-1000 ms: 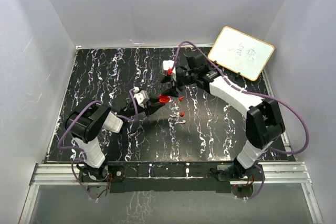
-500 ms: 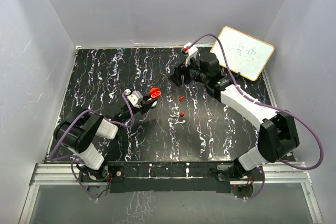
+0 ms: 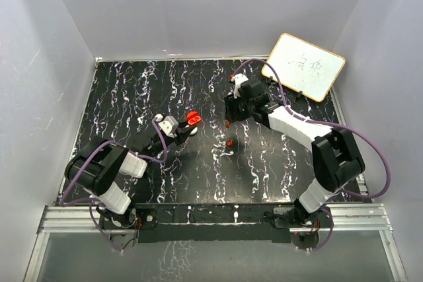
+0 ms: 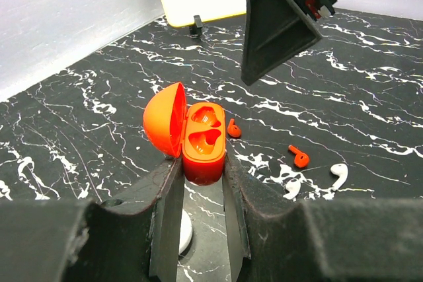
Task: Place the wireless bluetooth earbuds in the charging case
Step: Pick up the earbud from the center of the board.
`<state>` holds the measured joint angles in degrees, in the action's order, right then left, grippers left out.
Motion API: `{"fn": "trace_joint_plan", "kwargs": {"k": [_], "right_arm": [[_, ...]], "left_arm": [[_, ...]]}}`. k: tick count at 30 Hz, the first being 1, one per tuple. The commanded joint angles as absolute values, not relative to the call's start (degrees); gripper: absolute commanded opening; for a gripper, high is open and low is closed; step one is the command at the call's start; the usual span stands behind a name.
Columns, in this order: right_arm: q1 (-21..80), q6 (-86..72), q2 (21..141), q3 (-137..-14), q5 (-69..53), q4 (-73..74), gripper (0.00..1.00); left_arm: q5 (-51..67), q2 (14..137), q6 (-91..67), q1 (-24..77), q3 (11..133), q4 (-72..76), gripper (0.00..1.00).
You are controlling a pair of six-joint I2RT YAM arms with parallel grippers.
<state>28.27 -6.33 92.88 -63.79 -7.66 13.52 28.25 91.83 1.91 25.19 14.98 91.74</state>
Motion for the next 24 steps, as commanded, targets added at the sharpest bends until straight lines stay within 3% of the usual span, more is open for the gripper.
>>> {"fn": "trace_joint_plan", "kwargs": {"k": [1,9,24], "right_arm": [[29.49,-6.11,90.38,-62.75,-5.05,14.74,0.48],[37.13,-4.99,90.51,-62.01,3.67,20.12,0.47],[41.67,-4.57,90.08,-59.59,8.66,24.21,0.41]], "left_arm": [[28.62,88.84,2.2,24.87,14.85,102.39,0.0],[29.27,89.67,2.33,24.87,14.99,102.44,0.0],[29.53,89.43,2.68,24.87,14.41,102.39,0.0]]}}
